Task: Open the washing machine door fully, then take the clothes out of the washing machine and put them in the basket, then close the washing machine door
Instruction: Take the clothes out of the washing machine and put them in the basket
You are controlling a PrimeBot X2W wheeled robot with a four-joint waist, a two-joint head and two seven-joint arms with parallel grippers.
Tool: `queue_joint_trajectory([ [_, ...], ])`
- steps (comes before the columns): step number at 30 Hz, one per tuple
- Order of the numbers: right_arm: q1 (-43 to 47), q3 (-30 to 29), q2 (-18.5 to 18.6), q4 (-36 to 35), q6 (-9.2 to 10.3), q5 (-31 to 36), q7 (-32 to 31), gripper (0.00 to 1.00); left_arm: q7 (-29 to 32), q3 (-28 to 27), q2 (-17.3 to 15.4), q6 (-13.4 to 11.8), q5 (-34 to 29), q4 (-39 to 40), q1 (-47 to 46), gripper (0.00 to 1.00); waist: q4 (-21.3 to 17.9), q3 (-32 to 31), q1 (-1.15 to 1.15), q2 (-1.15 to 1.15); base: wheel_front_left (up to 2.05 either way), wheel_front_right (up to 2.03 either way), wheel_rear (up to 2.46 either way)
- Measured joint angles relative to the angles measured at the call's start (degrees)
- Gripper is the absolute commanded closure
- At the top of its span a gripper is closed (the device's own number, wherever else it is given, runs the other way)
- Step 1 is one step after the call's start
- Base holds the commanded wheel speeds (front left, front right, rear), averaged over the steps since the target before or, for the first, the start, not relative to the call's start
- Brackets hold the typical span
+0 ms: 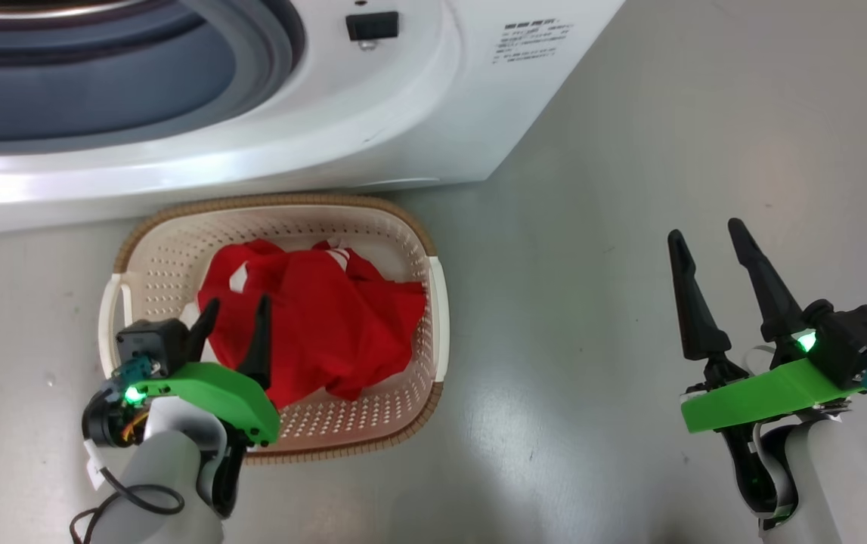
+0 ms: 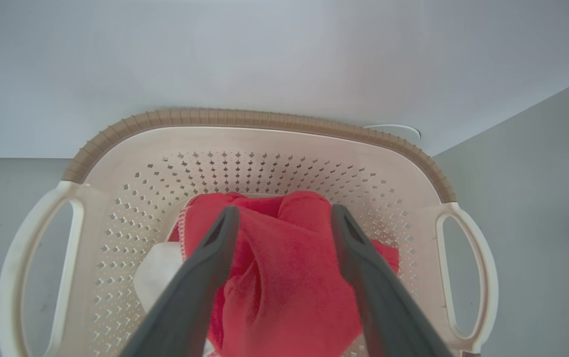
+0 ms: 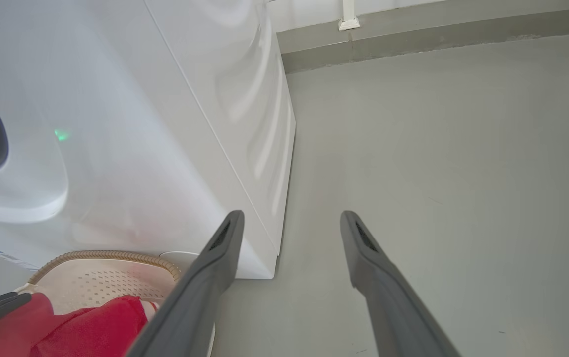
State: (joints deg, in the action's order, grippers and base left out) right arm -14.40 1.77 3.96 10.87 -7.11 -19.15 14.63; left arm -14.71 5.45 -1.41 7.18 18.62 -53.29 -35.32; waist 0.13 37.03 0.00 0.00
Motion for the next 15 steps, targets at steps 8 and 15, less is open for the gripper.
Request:
queue_joint_trajectory([
  [8,0.2,0.6,0.0,1.2,0.0,0.0,0.0,0.0,0.0,-1.6,0.0,0.0,0.0,2.0,3.5,0.0,-0.1,-3.7,0.0,0.0,0.0,0.0,0.0],
  [15,2.7,0.6,0.0,2.3,0.0,-0.4,0.0,0.0,0.0,-3.6,-0.1,0.0,-0.6,8.0,8.6,0.0,-0.2,-8.5,0.0,0.0,0.0,0.0,0.0],
])
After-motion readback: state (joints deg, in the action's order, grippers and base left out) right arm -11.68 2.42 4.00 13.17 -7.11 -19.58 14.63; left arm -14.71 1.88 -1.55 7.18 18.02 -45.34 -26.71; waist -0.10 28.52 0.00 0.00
